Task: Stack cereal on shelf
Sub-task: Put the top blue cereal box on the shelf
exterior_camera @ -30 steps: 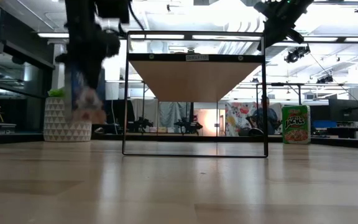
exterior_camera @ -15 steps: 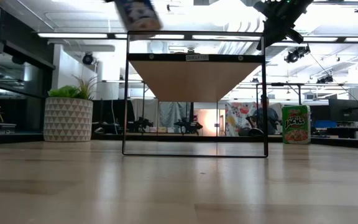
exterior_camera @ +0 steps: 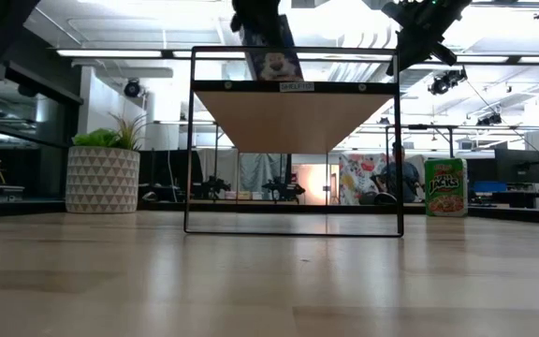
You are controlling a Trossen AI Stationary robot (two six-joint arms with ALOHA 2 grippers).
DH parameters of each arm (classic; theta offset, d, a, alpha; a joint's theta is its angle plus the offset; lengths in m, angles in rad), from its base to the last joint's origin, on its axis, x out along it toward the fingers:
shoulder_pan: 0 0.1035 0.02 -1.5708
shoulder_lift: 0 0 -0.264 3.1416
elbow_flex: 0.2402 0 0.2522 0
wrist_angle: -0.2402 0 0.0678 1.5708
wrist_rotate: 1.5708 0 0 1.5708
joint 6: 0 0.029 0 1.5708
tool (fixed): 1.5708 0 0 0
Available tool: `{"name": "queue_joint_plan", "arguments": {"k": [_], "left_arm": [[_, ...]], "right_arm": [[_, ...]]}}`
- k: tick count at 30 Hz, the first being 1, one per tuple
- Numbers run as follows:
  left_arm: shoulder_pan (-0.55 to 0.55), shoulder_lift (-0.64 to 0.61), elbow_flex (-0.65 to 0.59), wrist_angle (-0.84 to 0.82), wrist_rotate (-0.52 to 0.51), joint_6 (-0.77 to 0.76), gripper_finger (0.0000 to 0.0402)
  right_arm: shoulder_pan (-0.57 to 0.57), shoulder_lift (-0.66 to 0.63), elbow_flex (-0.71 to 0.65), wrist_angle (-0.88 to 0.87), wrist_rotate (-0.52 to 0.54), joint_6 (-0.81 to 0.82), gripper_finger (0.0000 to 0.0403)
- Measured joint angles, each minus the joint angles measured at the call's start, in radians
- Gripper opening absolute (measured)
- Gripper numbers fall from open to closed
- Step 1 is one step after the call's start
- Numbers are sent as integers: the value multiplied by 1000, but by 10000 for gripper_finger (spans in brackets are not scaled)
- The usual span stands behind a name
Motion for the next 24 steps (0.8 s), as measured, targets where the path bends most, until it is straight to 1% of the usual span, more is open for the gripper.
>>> {"name": "queue_joint_plan", "arguments": {"k": [3,6,9,12,17,21,24], "left_arm": [[0,15,0,2,-28,27,161],[5,16,1,11,-79,62,162],[15,16,1,29,-98,95,163],[31,16,1,36,-91,106,163],[52,16,-23,47,-15,106,164],[59,18,-28,55,-15,107,165],[63,18,-28,65,-15,107,176]], "right_arm": [[0,0,0,0,0,0,0],[0,0,0,0,0,0,0],[0,0,0,0,0,0,0],[0,0,0,0,0,0,0],[0,0,0,0,0,0,0],[0,0,0,0,0,0,0],[0,0,0,0,0,0,0]]}}
